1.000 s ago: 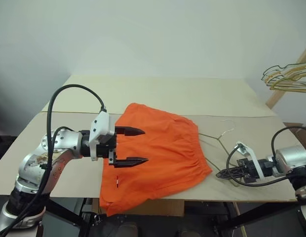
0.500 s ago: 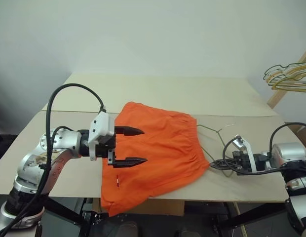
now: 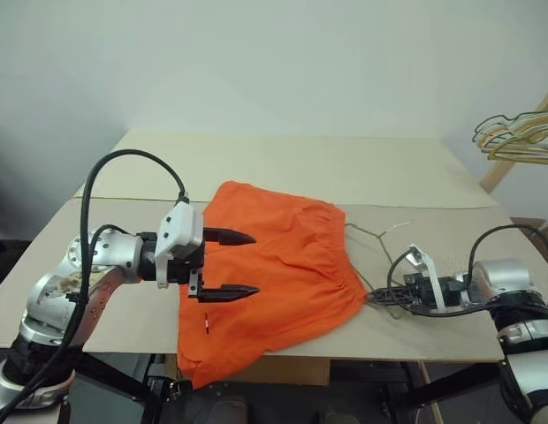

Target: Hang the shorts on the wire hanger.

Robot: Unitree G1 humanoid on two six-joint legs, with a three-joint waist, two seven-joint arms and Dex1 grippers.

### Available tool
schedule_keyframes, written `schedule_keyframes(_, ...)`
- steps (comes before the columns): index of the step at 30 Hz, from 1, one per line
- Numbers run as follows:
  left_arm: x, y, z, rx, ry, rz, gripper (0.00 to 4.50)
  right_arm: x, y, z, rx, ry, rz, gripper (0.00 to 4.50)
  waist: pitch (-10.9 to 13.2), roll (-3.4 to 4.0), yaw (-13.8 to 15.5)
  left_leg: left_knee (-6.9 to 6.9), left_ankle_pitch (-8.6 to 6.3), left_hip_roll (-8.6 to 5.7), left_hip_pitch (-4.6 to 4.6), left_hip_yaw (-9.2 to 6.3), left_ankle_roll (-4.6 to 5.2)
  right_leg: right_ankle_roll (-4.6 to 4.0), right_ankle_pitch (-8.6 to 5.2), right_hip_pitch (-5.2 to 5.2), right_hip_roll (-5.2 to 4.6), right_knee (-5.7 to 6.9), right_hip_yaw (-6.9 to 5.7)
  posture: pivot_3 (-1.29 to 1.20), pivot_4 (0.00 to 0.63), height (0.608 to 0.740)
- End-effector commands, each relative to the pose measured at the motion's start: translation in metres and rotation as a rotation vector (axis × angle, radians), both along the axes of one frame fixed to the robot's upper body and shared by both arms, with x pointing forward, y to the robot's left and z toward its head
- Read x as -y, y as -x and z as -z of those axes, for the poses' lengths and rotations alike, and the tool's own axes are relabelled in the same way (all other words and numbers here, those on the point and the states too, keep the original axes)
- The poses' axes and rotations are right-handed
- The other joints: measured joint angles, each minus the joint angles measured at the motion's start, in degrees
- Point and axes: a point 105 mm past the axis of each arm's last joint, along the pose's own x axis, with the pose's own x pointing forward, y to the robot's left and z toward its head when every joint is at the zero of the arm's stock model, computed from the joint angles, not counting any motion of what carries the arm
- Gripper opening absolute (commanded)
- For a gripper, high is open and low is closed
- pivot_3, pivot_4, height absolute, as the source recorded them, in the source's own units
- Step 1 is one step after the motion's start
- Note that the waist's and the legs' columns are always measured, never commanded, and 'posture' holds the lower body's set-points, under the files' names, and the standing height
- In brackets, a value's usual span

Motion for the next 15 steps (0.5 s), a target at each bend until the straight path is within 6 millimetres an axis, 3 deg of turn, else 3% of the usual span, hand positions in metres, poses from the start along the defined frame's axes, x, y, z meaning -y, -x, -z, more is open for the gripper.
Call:
schedule_keyframes(1,-0.001,0.002,-0.009,0.05,-0.01,0.008,4.47,0.006,0.002,-0.016,0.073,0.01,-0.076,0.0,0.0,0.0,0.1,0.01,0.0,0.0,-0.02,0.0,0.0,0.01,0.0,0.0,0.0,-0.01,0.0,0.21,0.0,0.74)
schedule_keyframes(5,-0.002,0.002,-0.009,0.048,-0.014,0.006,4.47,0.024,-0.002,-0.021,0.102,0.063,-0.032,0.0,0.0,0.0,0.1,0.02,0.0,0.0,0.01,0.01,0.0,0.01,0.02,0.02,0.0,-0.01,-0.01,0.21,0.0,0.74)
schedule_keyframes(8,-0.003,0.002,-0.009,0.048,-0.017,0.003,4.47,0.028,0.008,-0.031,0.1,0.036,-0.074,0.0,0.0,0.01,0.2,0.01,0.0,0.0,-0.01,0.01,0.0,0.01,0.02,-0.03,0.0,0.0,0.0,0.2,0.0,0.74)
schedule_keyframes(12,-0.004,0.001,-0.011,0.048,-0.022,0.005,4.47,0.031,0.03,-0.03,0.054,0.046,-0.149,0.0,0.0,0.01,0.4,0.01,0.0,0.01,-0.01,0.01,0.0,0.01,0.02,-0.01,0.0,-0.03,-0.02,0.2,0.0,0.74)
schedule_keyframes(15,-0.005,0.0,-0.012,0.046,-0.026,0.006,4.47,0.032,0.027,-0.033,0.066,0.035,-0.125,0.0,0.0,0.02,0.2,0.03,0.0,0.02,0.03,0.02,0.0,-0.02,0.03,0.01,0.0,-0.01,-0.01,0.19,0.0,0.74)
